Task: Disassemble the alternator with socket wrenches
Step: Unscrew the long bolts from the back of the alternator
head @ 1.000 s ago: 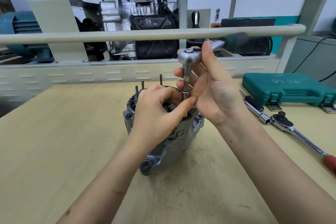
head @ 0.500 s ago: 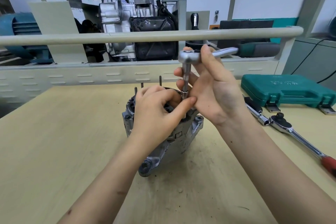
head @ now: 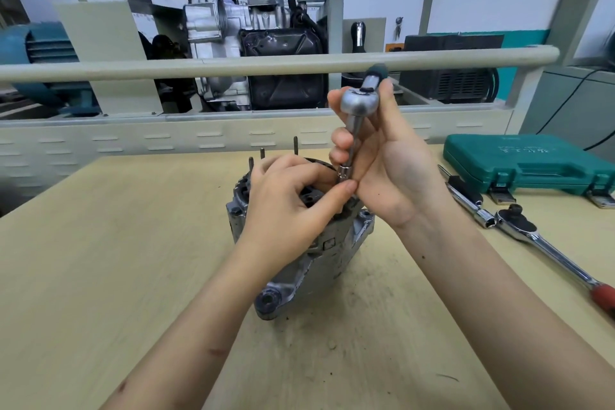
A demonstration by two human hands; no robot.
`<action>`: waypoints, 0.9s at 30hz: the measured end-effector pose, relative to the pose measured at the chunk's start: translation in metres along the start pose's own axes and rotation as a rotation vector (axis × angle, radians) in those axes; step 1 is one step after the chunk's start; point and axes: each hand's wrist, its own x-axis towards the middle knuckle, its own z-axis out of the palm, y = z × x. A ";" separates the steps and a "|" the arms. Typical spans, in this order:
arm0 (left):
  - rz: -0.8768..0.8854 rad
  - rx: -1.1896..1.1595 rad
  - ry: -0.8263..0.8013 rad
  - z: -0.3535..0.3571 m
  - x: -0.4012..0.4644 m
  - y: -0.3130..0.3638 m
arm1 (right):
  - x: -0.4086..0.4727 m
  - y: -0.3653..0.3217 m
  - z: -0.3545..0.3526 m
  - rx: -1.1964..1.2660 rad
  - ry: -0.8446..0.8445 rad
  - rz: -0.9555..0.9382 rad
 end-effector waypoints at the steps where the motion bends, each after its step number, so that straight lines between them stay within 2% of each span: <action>1: 0.006 0.009 0.009 0.000 0.000 0.000 | 0.000 -0.001 0.000 -0.004 0.006 0.002; 9: 0.007 0.024 0.048 0.003 0.000 -0.001 | -0.004 -0.004 -0.006 -0.050 -0.058 -0.056; 13: -0.011 -0.014 0.046 0.003 -0.002 0.001 | -0.002 0.000 -0.003 -0.093 -0.007 -0.008; 15: 0.011 -0.026 0.034 0.002 -0.002 0.002 | 0.000 0.000 -0.002 -0.085 0.023 0.003; 19: 0.022 -0.071 0.015 0.000 -0.003 0.002 | 0.000 -0.001 -0.001 -0.079 -0.017 0.006; 27: 0.001 -0.018 0.049 0.003 -0.002 0.000 | -0.003 -0.002 -0.001 -0.021 -0.037 0.009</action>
